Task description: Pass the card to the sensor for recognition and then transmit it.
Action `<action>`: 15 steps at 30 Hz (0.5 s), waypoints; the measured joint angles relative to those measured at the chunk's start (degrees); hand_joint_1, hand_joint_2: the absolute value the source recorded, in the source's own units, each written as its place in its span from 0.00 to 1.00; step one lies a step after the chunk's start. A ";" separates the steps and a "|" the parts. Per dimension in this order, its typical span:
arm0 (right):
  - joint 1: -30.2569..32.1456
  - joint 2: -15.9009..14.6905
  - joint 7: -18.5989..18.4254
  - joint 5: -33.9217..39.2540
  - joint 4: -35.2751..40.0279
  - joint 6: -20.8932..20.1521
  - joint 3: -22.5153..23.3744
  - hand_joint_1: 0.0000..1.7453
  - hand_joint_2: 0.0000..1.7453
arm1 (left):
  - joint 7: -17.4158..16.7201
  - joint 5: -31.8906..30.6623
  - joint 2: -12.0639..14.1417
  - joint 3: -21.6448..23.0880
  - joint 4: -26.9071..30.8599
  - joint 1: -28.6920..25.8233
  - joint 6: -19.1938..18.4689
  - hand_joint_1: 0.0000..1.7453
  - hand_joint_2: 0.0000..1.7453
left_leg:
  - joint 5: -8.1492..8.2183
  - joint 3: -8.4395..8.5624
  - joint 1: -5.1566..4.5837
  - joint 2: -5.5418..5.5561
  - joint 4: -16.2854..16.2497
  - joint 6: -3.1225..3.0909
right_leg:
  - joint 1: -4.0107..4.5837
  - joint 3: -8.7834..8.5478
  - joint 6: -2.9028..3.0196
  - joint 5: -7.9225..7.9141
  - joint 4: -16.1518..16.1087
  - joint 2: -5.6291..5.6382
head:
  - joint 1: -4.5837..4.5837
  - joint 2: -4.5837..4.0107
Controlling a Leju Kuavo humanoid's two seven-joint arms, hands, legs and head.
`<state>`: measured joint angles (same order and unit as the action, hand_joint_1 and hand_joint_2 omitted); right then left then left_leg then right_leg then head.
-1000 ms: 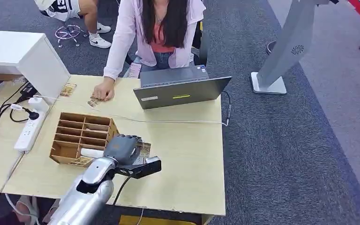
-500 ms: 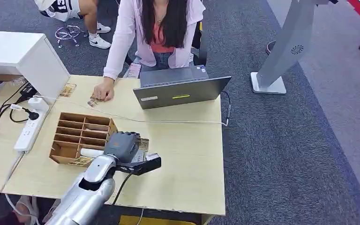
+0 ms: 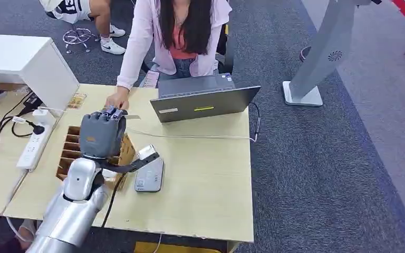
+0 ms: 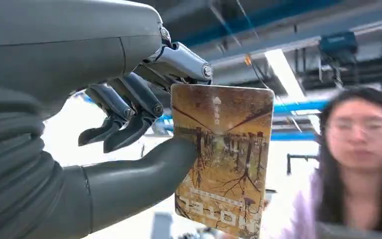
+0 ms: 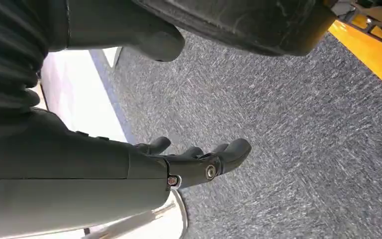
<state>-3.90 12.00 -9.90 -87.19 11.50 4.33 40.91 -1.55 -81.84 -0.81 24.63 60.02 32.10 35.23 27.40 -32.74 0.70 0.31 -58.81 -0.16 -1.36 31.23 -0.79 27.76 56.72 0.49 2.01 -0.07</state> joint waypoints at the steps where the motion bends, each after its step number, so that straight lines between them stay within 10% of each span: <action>1: 0.00 0.00 0.00 -0.02 0.00 -0.11 -0.26 0.00 1.00 | -0.22 -0.41 0.57 -1.25 -0.62 1.50 -0.48 1.00 1.00 | -0.03 0.00 0.01 0.00 0.00 0.04 | 0.01 0.00 0.00 -0.01 0.01 0.01 | -0.02 0.00; 15: -0.07 0.00 -0.17 -0.04 0.00 -0.39 -1.83 0.00 1.00 | -0.26 -1.90 5.59 -11.19 -22.84 17.34 -1.31 1.00 1.00 | -0.11 -0.04 -0.01 -0.02 0.00 0.07 | 0.00 0.06 0.10 -0.11 0.05 0.03 | -0.11 0.00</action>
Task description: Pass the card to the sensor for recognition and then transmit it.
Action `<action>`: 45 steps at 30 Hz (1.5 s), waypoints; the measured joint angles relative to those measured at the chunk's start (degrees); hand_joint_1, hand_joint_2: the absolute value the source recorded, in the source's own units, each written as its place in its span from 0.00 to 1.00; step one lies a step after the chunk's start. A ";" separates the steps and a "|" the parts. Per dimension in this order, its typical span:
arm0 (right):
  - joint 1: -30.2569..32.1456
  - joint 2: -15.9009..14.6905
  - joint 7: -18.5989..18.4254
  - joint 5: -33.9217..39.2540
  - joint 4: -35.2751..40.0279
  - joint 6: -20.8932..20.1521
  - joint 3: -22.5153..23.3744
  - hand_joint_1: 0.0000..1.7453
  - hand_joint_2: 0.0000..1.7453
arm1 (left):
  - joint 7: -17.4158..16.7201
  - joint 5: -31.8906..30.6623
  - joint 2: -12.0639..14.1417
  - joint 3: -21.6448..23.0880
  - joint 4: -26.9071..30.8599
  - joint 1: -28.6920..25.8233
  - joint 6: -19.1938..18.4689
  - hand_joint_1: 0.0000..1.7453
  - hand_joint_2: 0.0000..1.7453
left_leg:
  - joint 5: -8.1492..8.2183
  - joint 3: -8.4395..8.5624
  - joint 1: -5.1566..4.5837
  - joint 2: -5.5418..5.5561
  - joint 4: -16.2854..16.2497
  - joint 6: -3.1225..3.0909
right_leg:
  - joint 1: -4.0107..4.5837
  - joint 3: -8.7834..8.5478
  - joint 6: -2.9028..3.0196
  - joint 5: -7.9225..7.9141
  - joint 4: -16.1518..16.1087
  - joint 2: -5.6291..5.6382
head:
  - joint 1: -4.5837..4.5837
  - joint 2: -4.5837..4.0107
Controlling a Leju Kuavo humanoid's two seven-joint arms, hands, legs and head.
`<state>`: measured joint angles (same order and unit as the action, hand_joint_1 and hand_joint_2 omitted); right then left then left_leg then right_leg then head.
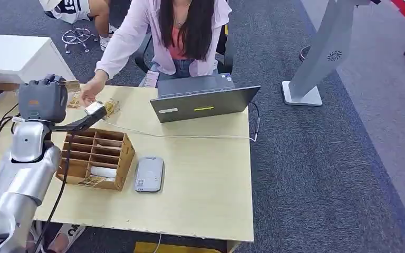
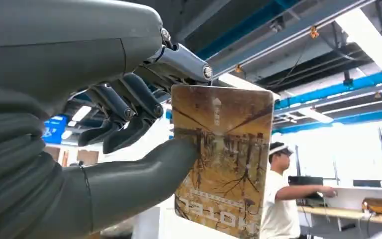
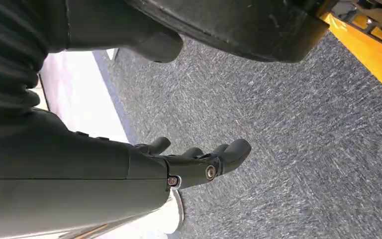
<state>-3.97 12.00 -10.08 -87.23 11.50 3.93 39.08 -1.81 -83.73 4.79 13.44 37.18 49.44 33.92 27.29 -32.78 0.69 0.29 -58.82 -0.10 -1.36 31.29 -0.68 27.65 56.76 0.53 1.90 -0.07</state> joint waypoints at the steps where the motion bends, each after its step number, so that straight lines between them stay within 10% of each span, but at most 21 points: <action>1: 0.00 0.00 -0.04 0.02 0.00 0.00 0.00 0.00 1.00 | 0.02 0.00 -0.04 -0.07 -0.44 0.07 0.00 1.00 1.00 | 0.00 0.00 0.00 0.00 0.00 0.00 | 0.00 0.00 0.00 0.00 -0.01 0.00 | 0.04 0.00; 10: 0.00 0.00 -0.18 0.04 0.00 -0.02 0.00 0.00 1.00 | 1.01 0.74 -0.31 -0.44 -2.23 0.32 0.02 1.00 1.00 | 0.00 0.01 0.01 -0.01 0.00 0.00 | 0.01 0.02 0.00 0.00 0.01 0.01 | 0.04 0.00; 11: 0.00 0.00 -0.17 0.04 0.00 -0.02 0.00 0.00 1.00 | 1.09 0.83 -0.33 -0.55 -2.23 0.32 0.02 0.00 1.00 | 0.00 0.01 0.01 -0.01 0.00 0.00 | 0.01 0.02 0.00 0.00 0.01 0.01 | 0.02 0.00; 22: -0.01 0.00 -0.20 0.28 0.02 0.31 0.07 0.00 1.00 | 3.46 5.60 -2.25 -1.14 -2.10 -2.62 -2.86 0.00 1.00 | 0.02 -0.01 -0.02 -0.01 0.00 -0.01 | -0.01 0.02 0.00 0.00 -0.01 0.01 | 0.04 0.00; 35: 0.07 0.00 -0.20 0.66 0.00 0.77 0.68 0.00 1.00 | 6.56 11.13 -3.67 -1.14 13.69 -14.21 -2.97 0.00 1.00 | 0.03 -0.03 -0.02 -0.07 0.01 -0.01 | -0.02 0.08 -0.01 0.00 0.00 0.05 | 0.02 0.00; 45: 0.39 0.22 0.00 3.80 0.00 2.67 4.13 0.00 1.00 | 5.79 11.30 -1.32 3.65 47.85 -40.05 -7.03 0.00 1.00 | 0.28 -0.07 -0.04 -0.21 0.01 -0.11 | -0.04 0.13 -0.14 0.21 -0.07 0.19 | 0.00 0.00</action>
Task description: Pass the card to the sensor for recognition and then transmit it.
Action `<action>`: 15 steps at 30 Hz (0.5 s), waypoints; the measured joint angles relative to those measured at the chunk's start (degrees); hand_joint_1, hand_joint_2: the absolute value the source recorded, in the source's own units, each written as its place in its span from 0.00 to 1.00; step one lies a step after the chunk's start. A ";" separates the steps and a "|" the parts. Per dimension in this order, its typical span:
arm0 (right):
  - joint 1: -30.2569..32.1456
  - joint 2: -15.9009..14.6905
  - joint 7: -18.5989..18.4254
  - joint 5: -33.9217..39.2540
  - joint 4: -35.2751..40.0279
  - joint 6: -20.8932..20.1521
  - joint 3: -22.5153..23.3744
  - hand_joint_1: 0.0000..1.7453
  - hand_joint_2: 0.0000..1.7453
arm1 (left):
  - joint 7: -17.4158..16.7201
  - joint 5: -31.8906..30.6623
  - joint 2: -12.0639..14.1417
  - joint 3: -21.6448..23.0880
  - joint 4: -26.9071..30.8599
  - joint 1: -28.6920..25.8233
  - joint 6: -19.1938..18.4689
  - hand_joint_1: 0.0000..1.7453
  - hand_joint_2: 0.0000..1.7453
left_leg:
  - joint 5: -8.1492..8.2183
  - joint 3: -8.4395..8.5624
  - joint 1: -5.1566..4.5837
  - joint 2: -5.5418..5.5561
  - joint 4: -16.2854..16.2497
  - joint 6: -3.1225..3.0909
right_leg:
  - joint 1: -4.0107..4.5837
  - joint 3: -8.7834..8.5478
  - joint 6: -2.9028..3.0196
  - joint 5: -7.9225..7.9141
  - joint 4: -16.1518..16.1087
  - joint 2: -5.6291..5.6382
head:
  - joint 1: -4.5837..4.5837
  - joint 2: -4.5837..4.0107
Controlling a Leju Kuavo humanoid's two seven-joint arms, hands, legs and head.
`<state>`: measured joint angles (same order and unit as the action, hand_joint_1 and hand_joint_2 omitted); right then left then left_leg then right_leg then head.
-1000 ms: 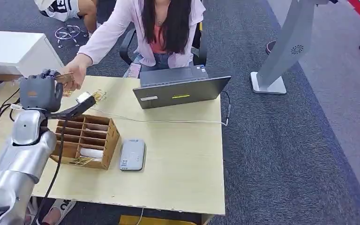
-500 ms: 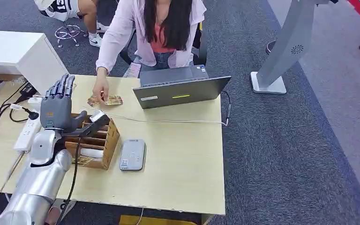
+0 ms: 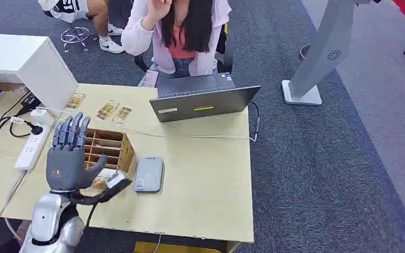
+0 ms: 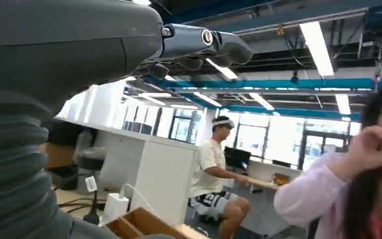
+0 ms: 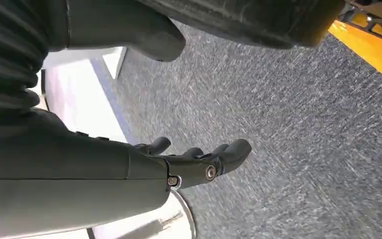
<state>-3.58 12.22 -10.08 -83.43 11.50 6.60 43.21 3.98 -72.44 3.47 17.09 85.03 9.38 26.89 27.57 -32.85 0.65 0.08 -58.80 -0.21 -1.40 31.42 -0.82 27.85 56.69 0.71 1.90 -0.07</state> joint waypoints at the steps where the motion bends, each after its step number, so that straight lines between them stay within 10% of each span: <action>1: 0.01 0.02 0.02 0.09 0.00 0.02 0.31 0.00 1.00 | -0.29 0.02 0.46 0.57 1.46 -1.48 -1.06 0.00 1.00 | 0.01 0.00 0.00 0.00 0.00 0.02 | 0.00 0.00 0.00 0.00 -0.01 0.00 | 0.04 0.00; 15: 0.04 0.15 0.17 0.33 0.00 0.61 2.17 0.00 1.00 | -6.41 -0.09 4.73 4.44 7.81 -9.73 -13.65 0.00 1.00 | -0.02 0.02 0.01 0.02 0.01 0.00 | 0.01 -0.03 0.01 -0.02 0.01 -0.06 | 0.02 0.00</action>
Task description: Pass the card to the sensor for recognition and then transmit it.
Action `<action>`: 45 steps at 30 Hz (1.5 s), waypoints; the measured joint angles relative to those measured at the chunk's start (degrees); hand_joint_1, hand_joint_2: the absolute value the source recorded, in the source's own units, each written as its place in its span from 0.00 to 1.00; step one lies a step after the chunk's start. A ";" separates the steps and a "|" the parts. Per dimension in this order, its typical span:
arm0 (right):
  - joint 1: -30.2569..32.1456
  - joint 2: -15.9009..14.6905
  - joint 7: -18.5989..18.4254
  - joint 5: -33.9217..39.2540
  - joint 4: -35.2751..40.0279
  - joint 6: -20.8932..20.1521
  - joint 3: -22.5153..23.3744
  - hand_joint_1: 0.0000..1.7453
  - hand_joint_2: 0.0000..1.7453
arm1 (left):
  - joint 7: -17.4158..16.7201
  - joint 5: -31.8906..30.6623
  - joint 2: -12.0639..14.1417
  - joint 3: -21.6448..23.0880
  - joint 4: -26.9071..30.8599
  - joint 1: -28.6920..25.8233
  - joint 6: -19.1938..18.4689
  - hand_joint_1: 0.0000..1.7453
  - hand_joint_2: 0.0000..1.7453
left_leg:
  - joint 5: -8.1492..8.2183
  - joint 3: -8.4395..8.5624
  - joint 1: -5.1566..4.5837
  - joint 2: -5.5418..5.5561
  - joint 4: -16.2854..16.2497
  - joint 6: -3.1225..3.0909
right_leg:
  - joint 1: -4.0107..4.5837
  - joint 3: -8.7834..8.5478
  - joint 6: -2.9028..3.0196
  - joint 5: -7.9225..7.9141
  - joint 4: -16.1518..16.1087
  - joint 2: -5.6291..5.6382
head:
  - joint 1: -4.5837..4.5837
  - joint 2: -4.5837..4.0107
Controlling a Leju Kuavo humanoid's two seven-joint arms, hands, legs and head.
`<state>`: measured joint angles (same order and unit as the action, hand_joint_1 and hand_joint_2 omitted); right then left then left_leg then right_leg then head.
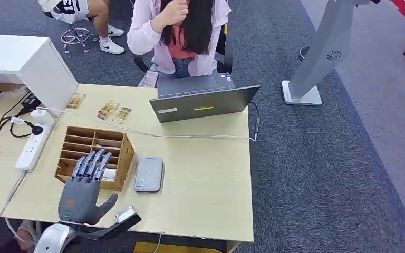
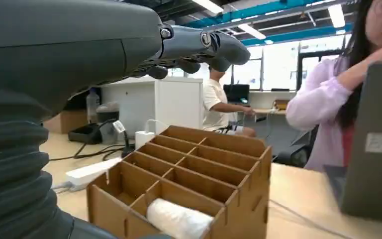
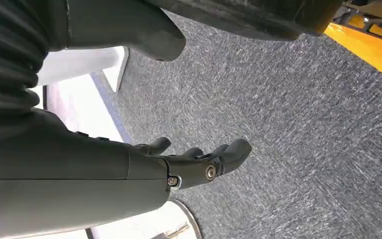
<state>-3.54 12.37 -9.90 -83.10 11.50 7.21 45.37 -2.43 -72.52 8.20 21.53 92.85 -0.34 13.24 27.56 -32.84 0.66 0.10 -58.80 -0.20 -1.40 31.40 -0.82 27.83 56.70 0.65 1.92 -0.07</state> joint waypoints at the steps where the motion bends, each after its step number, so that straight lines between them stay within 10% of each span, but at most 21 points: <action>1: -0.01 0.00 0.00 -0.31 0.00 0.00 0.00 0.00 1.00 | -0.57 -0.20 0.33 -0.26 -0.46 0.06 -0.13 0.00 1.00 | 0.00 0.00 0.00 0.01 0.00 0.00 | 0.00 0.00 0.00 0.00 0.00 -0.01 | 0.02 0.00; 19: -0.04 0.00 -0.37 -2.32 0.00 -0.87 -0.02 0.00 1.00 | -1.77 1.05 1.00 -12.09 -7.93 1.20 -0.02 0.00 1.00 | 0.00 0.00 0.00 0.01 0.00 0.00 | 0.00 0.01 0.00 0.00 0.01 0.00 | 0.02 0.00; 45: -0.11 0.00 -0.79 -3.65 0.02 -1.79 -0.57 0.00 1.00 | -0.56 -1.79 -1.93 -14.49 -15.04 7.18 0.13 0.00 1.00 | -0.01 0.00 0.00 0.03 0.00 0.00 | 0.00 0.01 0.00 -0.01 0.00 -0.01 | 0.00 0.00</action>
<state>-3.65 12.37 -10.69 -86.75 11.52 5.42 44.81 -2.99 -74.31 6.27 7.04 77.81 6.84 13.38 27.55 -32.83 0.65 0.13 -58.80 -0.21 -1.40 31.41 -0.81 27.83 56.70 0.64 1.92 -0.07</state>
